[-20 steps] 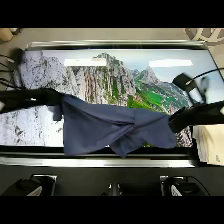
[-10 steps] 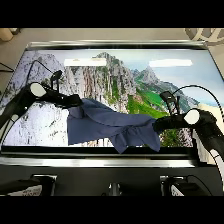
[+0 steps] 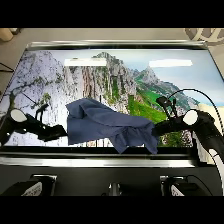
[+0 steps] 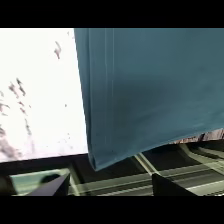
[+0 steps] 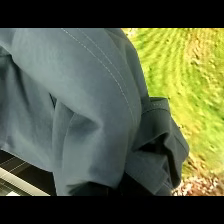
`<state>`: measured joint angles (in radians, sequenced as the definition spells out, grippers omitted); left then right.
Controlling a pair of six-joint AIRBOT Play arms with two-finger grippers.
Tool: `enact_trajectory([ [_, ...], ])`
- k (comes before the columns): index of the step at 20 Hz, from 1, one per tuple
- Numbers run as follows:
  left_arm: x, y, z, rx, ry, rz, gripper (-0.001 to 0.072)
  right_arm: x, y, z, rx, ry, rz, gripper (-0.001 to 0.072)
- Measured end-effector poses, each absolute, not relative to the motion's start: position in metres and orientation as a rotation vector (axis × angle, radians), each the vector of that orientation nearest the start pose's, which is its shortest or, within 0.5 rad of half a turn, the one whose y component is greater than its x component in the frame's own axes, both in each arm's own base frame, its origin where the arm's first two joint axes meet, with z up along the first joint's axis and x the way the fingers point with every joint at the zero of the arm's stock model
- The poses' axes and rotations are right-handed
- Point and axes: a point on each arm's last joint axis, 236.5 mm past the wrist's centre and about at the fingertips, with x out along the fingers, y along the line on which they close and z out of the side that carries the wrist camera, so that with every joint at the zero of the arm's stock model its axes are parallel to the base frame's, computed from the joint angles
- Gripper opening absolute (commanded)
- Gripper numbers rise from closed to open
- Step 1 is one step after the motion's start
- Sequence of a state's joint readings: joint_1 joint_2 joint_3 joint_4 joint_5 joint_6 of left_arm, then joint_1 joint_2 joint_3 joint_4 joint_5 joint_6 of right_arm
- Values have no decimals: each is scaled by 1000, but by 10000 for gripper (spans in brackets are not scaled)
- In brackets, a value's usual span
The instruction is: Fold the shirts.
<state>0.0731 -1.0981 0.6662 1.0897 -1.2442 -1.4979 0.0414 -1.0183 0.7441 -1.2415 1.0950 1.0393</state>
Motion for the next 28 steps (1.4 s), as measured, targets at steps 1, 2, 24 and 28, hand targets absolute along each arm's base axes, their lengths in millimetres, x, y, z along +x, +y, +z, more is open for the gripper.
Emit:
enact_trajectory([
  [1, 227, -93, -74, -531, 1607, -216, 605, 281, 80, -33, -147, 1269, 529, 26],
  [2, 224, -99, -82, -561, 1599, -213, 603, 280, 80, -33, -147, 1271, 531, 26],
  [24, 200, -70, 551, -296, -401, -375, 21, 258, 18, 493, -602, -22, 68, 25],
  [28, 169, -66, 566, -248, -442, -349, 21, 223, 14, 501, -599, -16, 59, 25],
])
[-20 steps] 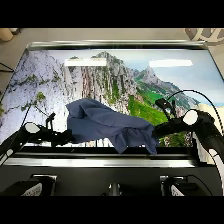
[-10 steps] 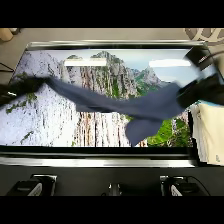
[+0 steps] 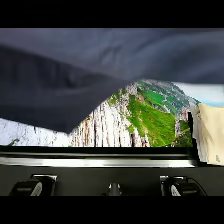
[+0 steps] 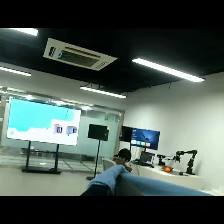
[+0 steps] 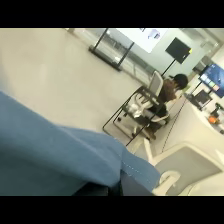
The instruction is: Fold the shirts.
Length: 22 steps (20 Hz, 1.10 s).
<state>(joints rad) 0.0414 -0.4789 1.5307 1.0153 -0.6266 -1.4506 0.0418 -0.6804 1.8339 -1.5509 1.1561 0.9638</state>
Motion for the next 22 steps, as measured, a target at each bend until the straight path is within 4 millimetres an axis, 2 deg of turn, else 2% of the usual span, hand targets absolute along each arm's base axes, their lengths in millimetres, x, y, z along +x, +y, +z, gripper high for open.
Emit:
enact_trajectory([
  [2, 180, -62, 556, -208, -397, -312, 22, 225, 13, 480, -597, 79, 86, 25],
  [3, 190, -60, 548, -190, -361, -295, 22, 230, 13, 461, -597, 161, 111, 25],
  [5, 221, -56, 521, -159, -248, -264, 22, 246, 14, 413, -593, 362, 171, 25],
  [7, 261, -53, 480, -145, -102, -240, 22, 264, 15, 355, -572, 606, 244, 24],
  [8, 284, -51, 453, -145, -18, -230, 22, 274, 18, 323, -556, 725, 285, 23],
  [11, 354, -45, 342, -157, 282, -199, 23, 306, 36, 217, -478, 1040, 438, 24],
  [13, 391, -42, 261, -170, 473, -183, 23, 331, 52, 143, -404, 1178, 521, 25],
  [14, 407, -40, 221, -172, 562, -171, 23, 342, 60, 112, -363, 1216, 549, 25],
  [15, 421, -38, 191, -181, 623, -162, 23, 358, 69, 82, -316, 1234, 569, 25],
  [17, 442, -37, 130, -201, 751, -152, 24, 388, 86, 39, -211, 1226, 581, 26],
  [20, 460, -45, 64, -278, 890, -157, 25, 427, 110, 6, -31, 1157, 559, 29],
  [21, 461, -50, 48, -312, 927, -165, 76, 438, 117, -1, 22, 1130, 548, 143],
  [22, 461, -56, 36, -347, 962, -175, 289, 447, 120, -4, 52, 1109, 537, 381],
])
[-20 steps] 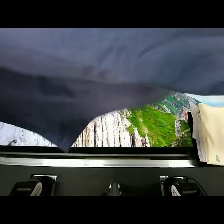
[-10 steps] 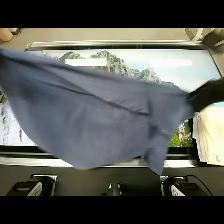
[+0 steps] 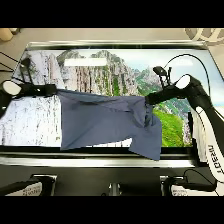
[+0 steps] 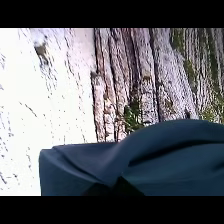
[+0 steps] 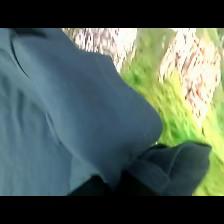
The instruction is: Fold the shirts.
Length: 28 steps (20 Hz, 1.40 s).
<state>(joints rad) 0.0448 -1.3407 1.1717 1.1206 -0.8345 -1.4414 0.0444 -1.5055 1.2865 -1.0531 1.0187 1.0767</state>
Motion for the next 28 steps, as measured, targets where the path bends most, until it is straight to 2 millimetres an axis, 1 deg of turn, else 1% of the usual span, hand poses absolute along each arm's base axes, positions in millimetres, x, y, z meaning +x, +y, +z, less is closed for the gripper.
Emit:
enact_trajectory([
  [1, 459, -60, 26, -373, 994, -184, 596, 454, 121, -4, 77, 1089, 530, 569],
  [2, 454, -62, 18, -397, 1039, -193, 644, 459, 119, -1, 90, 1073, 531, 569],
  [3, 447, -60, 14, -412, 1084, -199, 626, 463, 112, 4, 86, 1061, 534, 569],
  [4, 437, -56, 10, -423, 1139, -204, 608, 464, 100, 11, 73, 1056, 538, 568],
  [5, 422, -50, 4, -432, 1208, -207, 608, 462, 85, 17, 63, 1062, 534, 564],
  [6, 402, -45, -1, -445, 1285, -209, 609, 456, 63, 19, 51, 1089, 520, 534],
  [7, 381, -39, -5, -460, 1353, -207, 608, 447, 41, 17, 47, 1130, 503, 526],
  [8, 357, -34, -11, -479, 1418, -201, 608, 434, 19, 14, 53, 1184, 487, 526],
  [9, 337, -32, -16, -497, 1466, -194, 607, 421, 1, 10, 60, 1231, 474, 526],
  [10, 316, -32, -23, -518, 1505, -187, 607, 407, -14, 6, 69, 1277, 466, 526],
  [11, 296, -32, -32, -536, 1542, -175, 607, 395, -25, 3, 80, 1318, 464, 526],
  [12, 278, -34, -42, -549, 1581, -167, 607, 383, -34, 0, 89, 1357, 463, 526],
  [13, 263, -38, -52, -564, 1612, -170, 607, 376, -39, -2, 100, 1380, 462, 526],
  [15, 231, -51, -72, -594, 1681, -180, 606, 364, -45, -4, 111, 1417, 467, 526],
  [17, 211, -60, -89, -609, 1719, -179, 606, 358, -49, -5, 117, 1436, 468, 526],
  [19, 200, -68, -98, -617, 1734, -184, 601, 354, -50, -6, 120, 1450, 470, 526],
  [21, 195, -76, -103, -615, 1735, -191, 426, 350, -53, -7, 117, 1463, 468, 526],
  [22, 196, -76, -106, -607, 1725, -187, 291, 348, -54, -9, 114, 1476, 464, 527],
  [23, 201, -78, -110, -604, 1703, -181, 123, 343, -54, -14, 118, 1492, 465, 528],
  [24, 205, -78, -113, -595, 1683, -174, 20, 337, -53, -19, 126, 1512, 470, 532],
  [25, 206, -79, -114, -592, 1673, -173, 24, 330, -50, -27, 135, 1534, 481, 555],
  [26, 210, -80, -114, -593, 1657, -171, 23, 322, -46, -35, 147, 1553, 497, 559],
  [28, 213, -81, -115, -594, 1645, -167, 23, 314, -38, -53, 175, 1558, 518, 559],
])
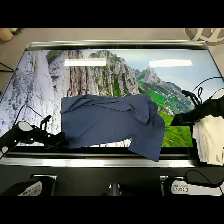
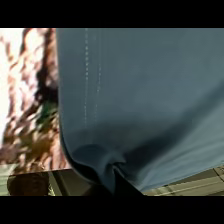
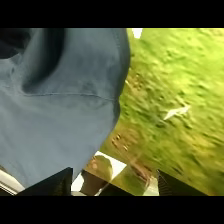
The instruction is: Fold the shirts.
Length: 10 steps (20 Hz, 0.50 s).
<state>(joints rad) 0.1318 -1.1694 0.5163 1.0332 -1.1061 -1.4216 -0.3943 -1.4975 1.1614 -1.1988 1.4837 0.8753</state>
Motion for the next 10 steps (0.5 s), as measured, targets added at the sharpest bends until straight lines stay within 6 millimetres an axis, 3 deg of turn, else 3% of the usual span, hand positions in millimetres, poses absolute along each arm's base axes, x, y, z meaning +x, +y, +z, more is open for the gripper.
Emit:
enact_trajectory([
  [5, 219, -77, -110, -558, 1596, -160, 23, 323, -22, -85, 260, 1490, 508, 557],
  [7, 222, -76, -104, -557, 1573, -158, 23, 329, -14, -96, 289, 1477, 508, 486],
  [8, 223, -78, -101, -561, 1564, -164, 23, 332, -8, -99, 303, 1470, 516, 423],
  [10, 223, -79, -96, -563, 1553, -170, 21, 343, 0, -106, 295, 1444, 511, 31],
])
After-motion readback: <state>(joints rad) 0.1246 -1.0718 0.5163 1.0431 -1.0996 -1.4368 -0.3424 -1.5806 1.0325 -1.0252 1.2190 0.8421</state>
